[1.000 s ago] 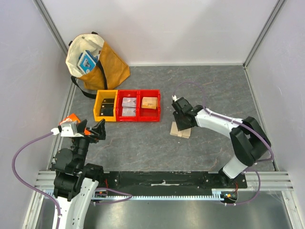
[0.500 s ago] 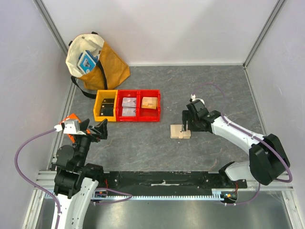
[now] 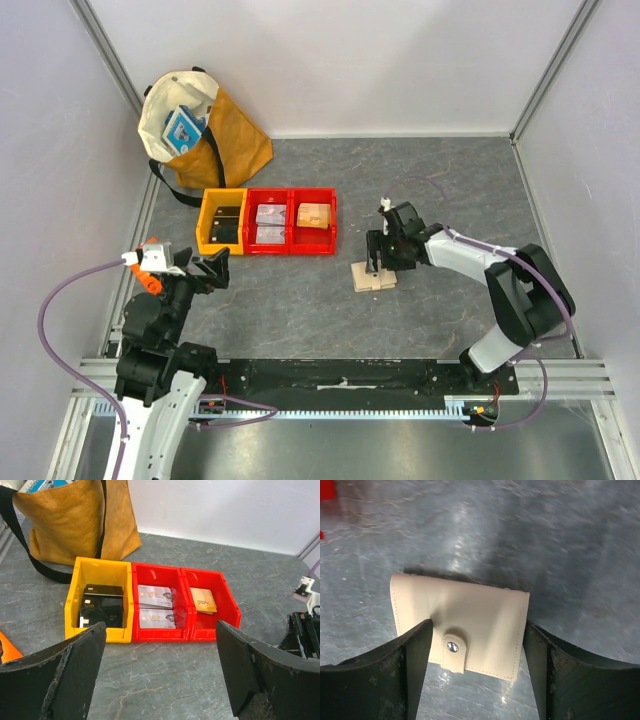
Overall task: Take the credit cards out of the card holder
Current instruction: Move the card holder to the center of the board.
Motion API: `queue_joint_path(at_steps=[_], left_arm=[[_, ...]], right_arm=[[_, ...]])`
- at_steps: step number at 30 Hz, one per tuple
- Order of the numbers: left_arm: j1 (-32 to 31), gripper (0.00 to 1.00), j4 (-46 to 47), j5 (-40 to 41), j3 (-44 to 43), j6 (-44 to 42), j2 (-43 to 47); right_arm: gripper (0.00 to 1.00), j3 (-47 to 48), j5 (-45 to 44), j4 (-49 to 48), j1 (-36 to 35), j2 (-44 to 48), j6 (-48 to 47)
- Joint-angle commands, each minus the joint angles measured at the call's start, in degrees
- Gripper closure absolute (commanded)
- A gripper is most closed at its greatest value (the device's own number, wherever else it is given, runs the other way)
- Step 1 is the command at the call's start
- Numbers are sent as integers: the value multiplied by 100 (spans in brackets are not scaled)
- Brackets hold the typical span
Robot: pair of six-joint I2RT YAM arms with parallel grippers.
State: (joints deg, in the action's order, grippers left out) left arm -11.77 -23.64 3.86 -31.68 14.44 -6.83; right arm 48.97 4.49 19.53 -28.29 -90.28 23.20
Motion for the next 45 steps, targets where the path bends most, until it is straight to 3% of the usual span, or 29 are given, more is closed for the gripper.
queue_joint_path(at_steps=[1, 10, 16, 19, 24, 29, 34, 38, 45], left_arm=[[-1, 5, 167, -148, -93, -204, -196], [-1, 5, 263, -1018, -136, -143, -740], [8, 5, 281, -1492, -277, 32, -1205], [-1, 6, 228, -1931, -444, 199, -1723], [-9, 6, 298, -2512, -558, 560, -2594], [-229, 6, 298, -2750, -699, 815, -3569], [-668, 6, 579, -2768, -796, 1166, -4624], [-1046, 8, 1149, -2733, -743, 1535, -5327], [-1644, 15, 1862, -2267, -892, 1668, -6496]], right_arm=[[22, 586, 754, -257, -377, -393, -876], [23, 1484, 896, 165, -1257, -948, -1582], [21, 1125, -543, 113, -1275, -62, -530], [24, 668, -809, -10, -1275, 501, 270], [32, -623, -467, -913, -1275, 1345, 1492], [37, -1521, 201, -2179, -1284, 1452, 2354], [39, -1636, 262, -2611, -1284, 1189, 2522], [47, -1671, 412, -2867, -1284, 934, 2610], [50, -1786, 430, -3131, -1275, 714, 2778]])
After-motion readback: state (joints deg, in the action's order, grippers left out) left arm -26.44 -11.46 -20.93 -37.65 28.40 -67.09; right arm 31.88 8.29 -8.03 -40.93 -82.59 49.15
